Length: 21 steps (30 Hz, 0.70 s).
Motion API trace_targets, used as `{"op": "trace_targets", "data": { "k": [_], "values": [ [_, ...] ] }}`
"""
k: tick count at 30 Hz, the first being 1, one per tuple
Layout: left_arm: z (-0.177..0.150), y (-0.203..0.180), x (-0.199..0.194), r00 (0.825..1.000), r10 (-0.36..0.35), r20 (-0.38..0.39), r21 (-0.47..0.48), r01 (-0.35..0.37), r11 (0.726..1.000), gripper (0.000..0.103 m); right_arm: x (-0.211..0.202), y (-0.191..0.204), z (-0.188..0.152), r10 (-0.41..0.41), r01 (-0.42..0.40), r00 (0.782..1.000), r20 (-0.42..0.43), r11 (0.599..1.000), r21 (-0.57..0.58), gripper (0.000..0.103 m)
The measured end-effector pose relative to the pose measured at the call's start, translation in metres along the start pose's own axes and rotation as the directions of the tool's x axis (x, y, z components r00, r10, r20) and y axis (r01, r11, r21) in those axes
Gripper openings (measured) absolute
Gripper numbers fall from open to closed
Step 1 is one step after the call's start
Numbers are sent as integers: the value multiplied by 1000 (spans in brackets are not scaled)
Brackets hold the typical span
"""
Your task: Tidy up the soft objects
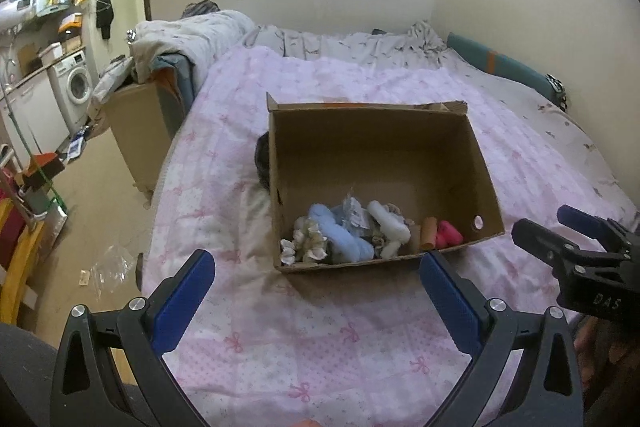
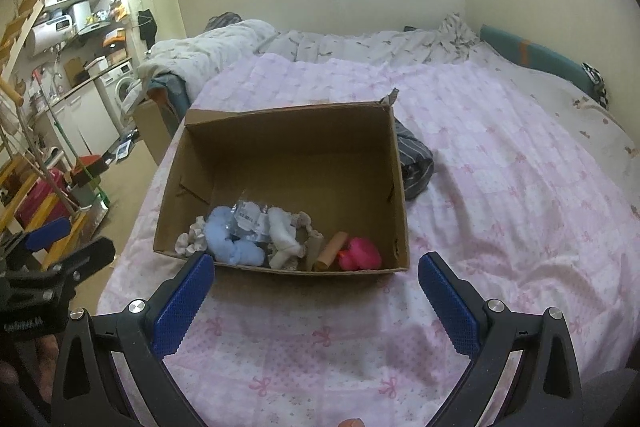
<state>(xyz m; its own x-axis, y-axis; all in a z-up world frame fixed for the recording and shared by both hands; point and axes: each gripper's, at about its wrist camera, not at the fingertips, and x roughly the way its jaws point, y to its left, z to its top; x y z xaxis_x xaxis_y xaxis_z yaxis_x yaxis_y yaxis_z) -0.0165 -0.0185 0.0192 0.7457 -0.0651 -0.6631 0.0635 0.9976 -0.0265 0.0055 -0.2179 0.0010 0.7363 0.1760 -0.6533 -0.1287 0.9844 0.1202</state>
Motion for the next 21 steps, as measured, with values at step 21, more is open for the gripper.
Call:
{"op": "trace_targets", "data": {
  "k": [21],
  "values": [
    [4, 13, 6, 1000, -2, -23, -75, 0, 997, 102, 5, -8, 2, -11, 11, 1000, -2, 1000, 25, 103]
  ]
}}
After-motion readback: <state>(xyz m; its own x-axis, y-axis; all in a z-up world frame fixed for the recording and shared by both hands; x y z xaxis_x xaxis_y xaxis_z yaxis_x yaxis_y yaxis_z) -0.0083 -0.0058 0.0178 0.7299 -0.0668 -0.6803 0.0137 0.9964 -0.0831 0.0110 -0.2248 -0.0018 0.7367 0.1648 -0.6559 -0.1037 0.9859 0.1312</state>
